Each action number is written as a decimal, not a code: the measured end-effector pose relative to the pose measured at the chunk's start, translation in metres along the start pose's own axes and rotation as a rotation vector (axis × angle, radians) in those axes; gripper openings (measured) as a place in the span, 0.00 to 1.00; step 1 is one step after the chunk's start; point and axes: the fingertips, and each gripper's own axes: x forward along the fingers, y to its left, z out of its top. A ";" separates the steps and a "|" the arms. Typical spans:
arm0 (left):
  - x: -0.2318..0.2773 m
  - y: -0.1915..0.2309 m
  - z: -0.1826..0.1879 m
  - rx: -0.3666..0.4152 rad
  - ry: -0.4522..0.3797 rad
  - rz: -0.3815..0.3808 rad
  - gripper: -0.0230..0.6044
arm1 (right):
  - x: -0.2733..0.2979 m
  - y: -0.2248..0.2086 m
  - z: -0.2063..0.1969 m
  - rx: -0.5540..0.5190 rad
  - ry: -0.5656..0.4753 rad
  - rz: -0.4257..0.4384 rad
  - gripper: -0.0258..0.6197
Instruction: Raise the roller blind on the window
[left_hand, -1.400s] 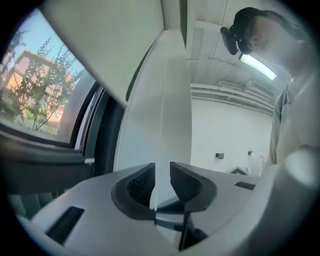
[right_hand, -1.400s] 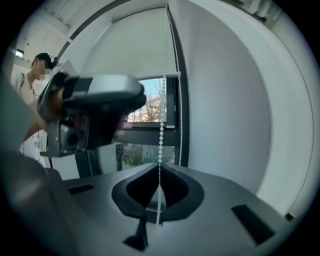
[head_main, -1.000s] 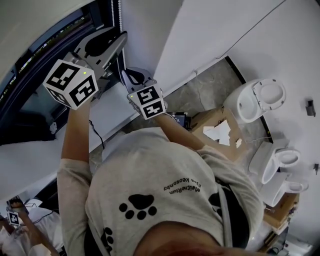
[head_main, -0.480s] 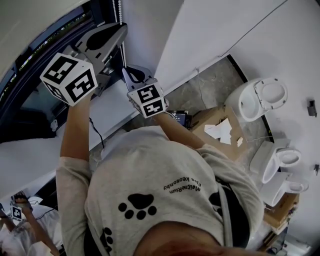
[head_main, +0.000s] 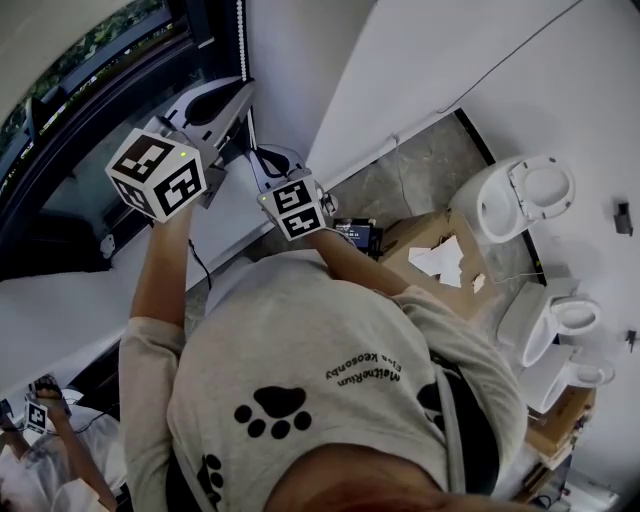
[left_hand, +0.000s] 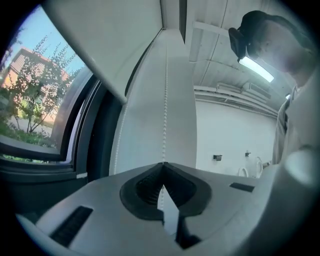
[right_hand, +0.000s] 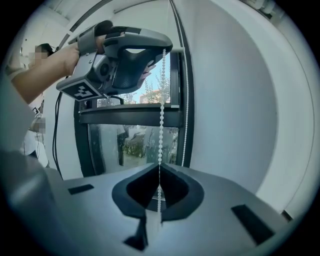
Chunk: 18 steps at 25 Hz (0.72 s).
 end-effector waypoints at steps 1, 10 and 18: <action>0.000 0.000 -0.007 -0.005 0.009 0.002 0.05 | 0.001 0.001 -0.007 -0.005 0.014 0.001 0.06; 0.000 -0.001 -0.053 -0.031 0.030 0.017 0.05 | 0.009 0.001 -0.053 -0.014 0.107 0.010 0.06; -0.003 0.002 -0.107 -0.082 0.105 0.028 0.05 | 0.013 0.006 -0.107 0.008 0.253 0.035 0.06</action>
